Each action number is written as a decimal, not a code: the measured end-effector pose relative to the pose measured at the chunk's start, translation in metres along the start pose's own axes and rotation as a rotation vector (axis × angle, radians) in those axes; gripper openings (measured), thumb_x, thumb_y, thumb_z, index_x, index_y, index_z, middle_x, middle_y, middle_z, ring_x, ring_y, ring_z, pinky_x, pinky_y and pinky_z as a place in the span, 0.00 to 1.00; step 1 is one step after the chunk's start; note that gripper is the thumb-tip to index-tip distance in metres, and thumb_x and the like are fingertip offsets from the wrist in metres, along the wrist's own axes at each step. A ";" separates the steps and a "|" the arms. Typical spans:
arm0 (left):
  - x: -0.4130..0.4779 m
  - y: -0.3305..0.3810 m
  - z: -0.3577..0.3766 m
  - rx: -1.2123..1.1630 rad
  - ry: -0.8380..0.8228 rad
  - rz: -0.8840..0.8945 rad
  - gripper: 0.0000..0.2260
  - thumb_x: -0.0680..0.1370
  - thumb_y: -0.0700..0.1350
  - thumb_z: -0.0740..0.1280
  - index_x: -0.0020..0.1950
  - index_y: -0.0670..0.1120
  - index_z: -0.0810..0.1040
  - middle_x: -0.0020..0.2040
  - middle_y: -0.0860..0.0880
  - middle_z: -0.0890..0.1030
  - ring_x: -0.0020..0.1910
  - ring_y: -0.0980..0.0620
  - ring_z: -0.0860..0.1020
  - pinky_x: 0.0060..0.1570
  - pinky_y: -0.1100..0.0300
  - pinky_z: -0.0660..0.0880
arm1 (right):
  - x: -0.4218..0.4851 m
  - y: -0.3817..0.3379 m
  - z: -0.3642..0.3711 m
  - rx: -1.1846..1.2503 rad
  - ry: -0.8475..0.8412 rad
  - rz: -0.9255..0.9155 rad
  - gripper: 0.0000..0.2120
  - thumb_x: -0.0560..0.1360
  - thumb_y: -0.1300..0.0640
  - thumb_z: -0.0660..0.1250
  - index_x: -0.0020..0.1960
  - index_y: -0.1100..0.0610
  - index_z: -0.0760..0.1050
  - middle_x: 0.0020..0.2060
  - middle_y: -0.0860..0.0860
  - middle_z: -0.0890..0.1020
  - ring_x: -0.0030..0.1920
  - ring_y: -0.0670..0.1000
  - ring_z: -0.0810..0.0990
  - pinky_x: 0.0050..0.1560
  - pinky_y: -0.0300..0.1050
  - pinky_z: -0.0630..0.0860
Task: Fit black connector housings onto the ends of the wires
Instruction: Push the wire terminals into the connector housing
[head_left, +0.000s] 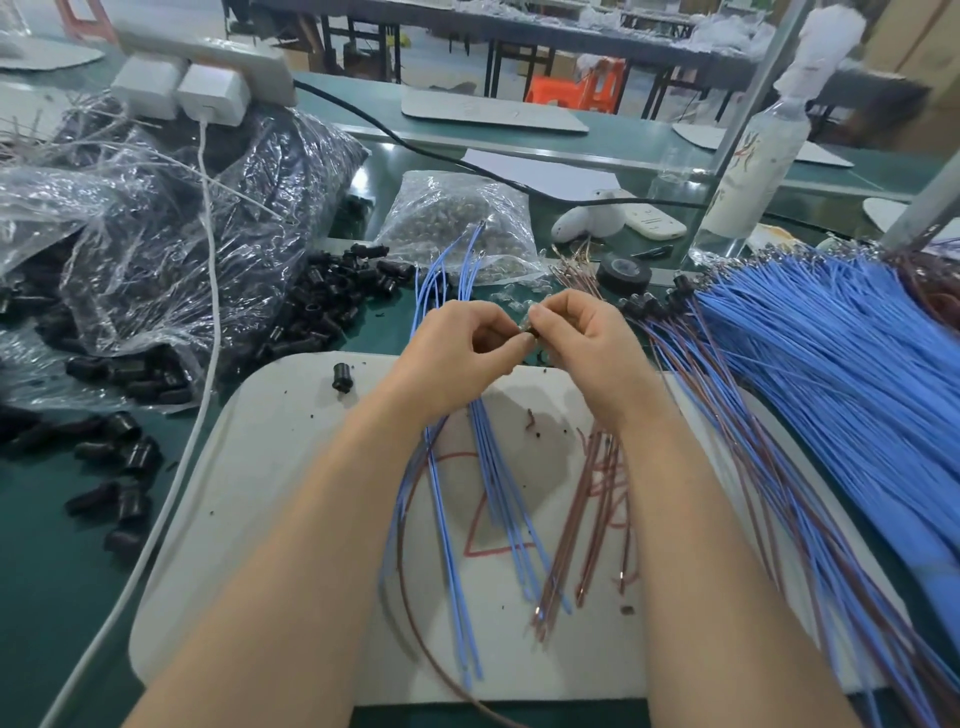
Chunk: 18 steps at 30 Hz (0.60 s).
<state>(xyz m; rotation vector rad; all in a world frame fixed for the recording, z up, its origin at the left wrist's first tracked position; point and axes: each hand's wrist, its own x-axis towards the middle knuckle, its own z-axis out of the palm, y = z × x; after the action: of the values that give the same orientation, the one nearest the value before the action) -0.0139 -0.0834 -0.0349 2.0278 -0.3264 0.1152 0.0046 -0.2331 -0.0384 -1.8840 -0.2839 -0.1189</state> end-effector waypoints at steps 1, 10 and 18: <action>-0.001 -0.001 -0.003 -0.024 -0.031 -0.006 0.06 0.76 0.47 0.69 0.39 0.49 0.79 0.29 0.54 0.79 0.29 0.58 0.74 0.36 0.64 0.71 | 0.001 0.001 -0.007 0.084 0.016 0.034 0.10 0.78 0.57 0.63 0.38 0.53 0.75 0.28 0.43 0.73 0.30 0.43 0.69 0.34 0.37 0.68; 0.005 0.001 -0.012 -0.384 0.314 0.021 0.02 0.77 0.44 0.67 0.46 0.49 0.79 0.32 0.57 0.82 0.33 0.65 0.78 0.37 0.75 0.70 | 0.004 0.005 -0.006 -0.035 0.345 0.065 0.04 0.77 0.57 0.65 0.44 0.50 0.74 0.34 0.47 0.79 0.32 0.42 0.74 0.35 0.36 0.71; 0.008 -0.012 -0.007 -0.239 0.397 -0.004 0.06 0.78 0.42 0.67 0.49 0.53 0.76 0.44 0.51 0.84 0.43 0.54 0.80 0.47 0.65 0.74 | -0.001 0.004 0.005 -0.512 0.168 0.056 0.09 0.75 0.62 0.63 0.45 0.50 0.78 0.42 0.46 0.80 0.42 0.49 0.76 0.42 0.40 0.67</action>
<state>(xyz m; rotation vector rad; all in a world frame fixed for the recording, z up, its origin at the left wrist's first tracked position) -0.0020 -0.0737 -0.0407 1.7220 -0.0797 0.4482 0.0047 -0.2295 -0.0439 -2.3699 -0.0867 -0.3352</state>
